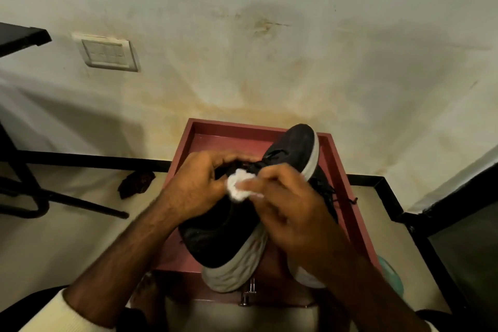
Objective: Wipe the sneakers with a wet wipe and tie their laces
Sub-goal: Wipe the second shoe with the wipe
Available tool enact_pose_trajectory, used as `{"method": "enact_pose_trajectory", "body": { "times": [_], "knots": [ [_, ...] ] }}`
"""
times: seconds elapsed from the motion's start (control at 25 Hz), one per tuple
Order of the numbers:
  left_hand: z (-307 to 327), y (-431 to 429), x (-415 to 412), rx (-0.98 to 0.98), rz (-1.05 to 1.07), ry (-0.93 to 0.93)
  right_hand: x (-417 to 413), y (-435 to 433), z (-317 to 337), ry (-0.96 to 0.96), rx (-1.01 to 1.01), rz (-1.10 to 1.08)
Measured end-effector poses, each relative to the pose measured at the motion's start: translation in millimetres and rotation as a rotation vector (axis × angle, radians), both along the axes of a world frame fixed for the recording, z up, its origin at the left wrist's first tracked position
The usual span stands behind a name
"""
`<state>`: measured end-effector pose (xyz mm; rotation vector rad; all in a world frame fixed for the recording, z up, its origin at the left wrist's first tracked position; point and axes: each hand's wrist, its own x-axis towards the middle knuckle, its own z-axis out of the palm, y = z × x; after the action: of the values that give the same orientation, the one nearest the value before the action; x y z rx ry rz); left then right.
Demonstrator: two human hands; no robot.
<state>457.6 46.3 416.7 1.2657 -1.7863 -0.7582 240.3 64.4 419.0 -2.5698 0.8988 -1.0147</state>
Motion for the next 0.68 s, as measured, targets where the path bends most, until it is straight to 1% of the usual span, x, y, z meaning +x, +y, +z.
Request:
{"method": "enact_pose_trajectory", "body": {
  "times": [0.08, 0.12, 0.16, 0.24, 0.28, 0.32, 0.36, 0.4, 0.44, 0.52, 0.6, 0.68],
  "knots": [
    [1.5, 1.6, -2.6, -0.035, 0.017, -0.043, -11.0, -19.0, 6.0, -0.066, -0.018, -0.274],
    [1.9, 1.7, -3.1, -0.033, 0.018, -0.054, -14.1, -19.9, 8.0, -0.092, -0.004, -0.322],
    [2.7, 1.5, -3.9, -0.027, 0.013, -0.057, -11.5, -14.1, 7.4, -0.105, 0.032, -0.283],
    [4.7, 0.8, -5.4, -0.007, -0.005, -0.032, 4.2, 11.3, 0.9, -0.077, 0.11, -0.035],
    [6.0, 0.7, -5.4, -0.006, -0.004, -0.026, 11.6, 24.8, -3.2, -0.028, 0.101, 0.097],
    [7.2, 0.5, -4.3, -0.006, 0.007, -0.028, 15.4, 33.4, -6.6, 0.039, 0.043, 0.193],
    [9.6, 1.3, -3.5, -0.007, 0.014, -0.027, 13.9, 33.6, -9.1, 0.105, -0.034, 0.231],
    [11.0, 2.4, -2.4, -0.008, 0.009, -0.021, 8.1, 27.6, -7.3, 0.133, -0.091, 0.196],
    [12.3, 4.5, -1.8, -0.022, -0.005, -0.021, -0.4, 16.9, -4.5, 0.12, -0.124, 0.092],
    [14.6, 9.8, -3.4, -0.086, -0.01, -0.049, -21.8, -8.2, 4.1, 0.041, -0.136, -0.207],
    [13.9, 12.8, -6.0, -0.124, -0.02, -0.081, -50.3, -35.1, 17.8, -0.06, -0.08, -0.462],
    [10.3, 12.7, -4.7, -0.187, -0.037, -0.185, -66.8, -48.3, 28.8, -0.187, 0.035, -0.572]
  ]
}}
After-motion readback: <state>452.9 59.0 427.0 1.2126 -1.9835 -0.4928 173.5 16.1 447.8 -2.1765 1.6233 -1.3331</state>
